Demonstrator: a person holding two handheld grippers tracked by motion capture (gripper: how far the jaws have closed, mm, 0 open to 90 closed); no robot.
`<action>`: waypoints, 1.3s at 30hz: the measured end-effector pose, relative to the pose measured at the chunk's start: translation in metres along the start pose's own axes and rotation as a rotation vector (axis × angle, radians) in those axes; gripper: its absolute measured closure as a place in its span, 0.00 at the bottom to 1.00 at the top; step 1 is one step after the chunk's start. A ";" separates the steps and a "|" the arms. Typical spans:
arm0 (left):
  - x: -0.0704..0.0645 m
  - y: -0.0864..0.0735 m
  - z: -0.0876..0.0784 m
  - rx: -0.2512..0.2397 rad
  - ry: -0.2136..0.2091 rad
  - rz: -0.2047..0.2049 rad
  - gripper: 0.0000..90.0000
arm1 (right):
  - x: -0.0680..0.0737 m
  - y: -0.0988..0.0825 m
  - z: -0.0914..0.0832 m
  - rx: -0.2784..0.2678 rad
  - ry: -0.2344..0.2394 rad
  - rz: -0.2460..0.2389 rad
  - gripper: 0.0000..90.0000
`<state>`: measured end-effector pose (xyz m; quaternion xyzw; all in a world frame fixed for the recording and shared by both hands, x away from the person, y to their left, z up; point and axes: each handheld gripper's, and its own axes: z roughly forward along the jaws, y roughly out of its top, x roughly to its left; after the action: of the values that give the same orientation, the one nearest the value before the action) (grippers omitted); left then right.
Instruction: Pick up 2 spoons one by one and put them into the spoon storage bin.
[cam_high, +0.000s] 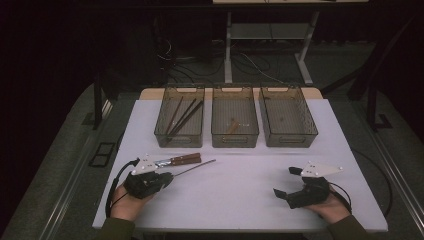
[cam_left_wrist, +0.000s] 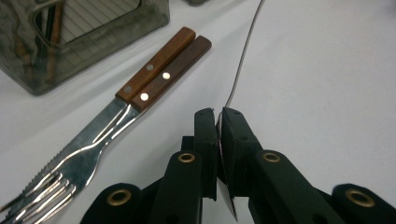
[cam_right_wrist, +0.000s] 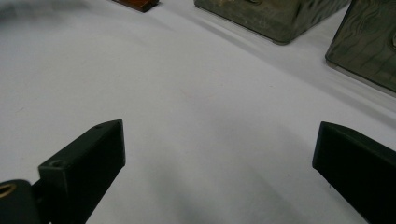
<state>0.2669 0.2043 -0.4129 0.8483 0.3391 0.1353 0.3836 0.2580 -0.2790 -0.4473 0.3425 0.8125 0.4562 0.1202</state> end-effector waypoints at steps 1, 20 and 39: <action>0.000 0.001 0.001 -0.006 -0.002 0.003 0.95 | 0.000 0.000 0.000 0.001 -0.001 0.001 0.02; -0.001 0.039 0.018 -0.098 -0.035 0.009 0.95 | -0.001 0.000 0.002 0.009 -0.002 0.001 0.02; 0.004 0.086 0.044 -0.176 -0.031 -0.014 0.95 | -0.001 -0.001 0.003 0.015 -0.003 0.006 0.02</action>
<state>0.3323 0.1415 -0.3790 0.8109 0.3257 0.1488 0.4627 0.2598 -0.2782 -0.4496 0.3468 0.8145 0.4500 0.1176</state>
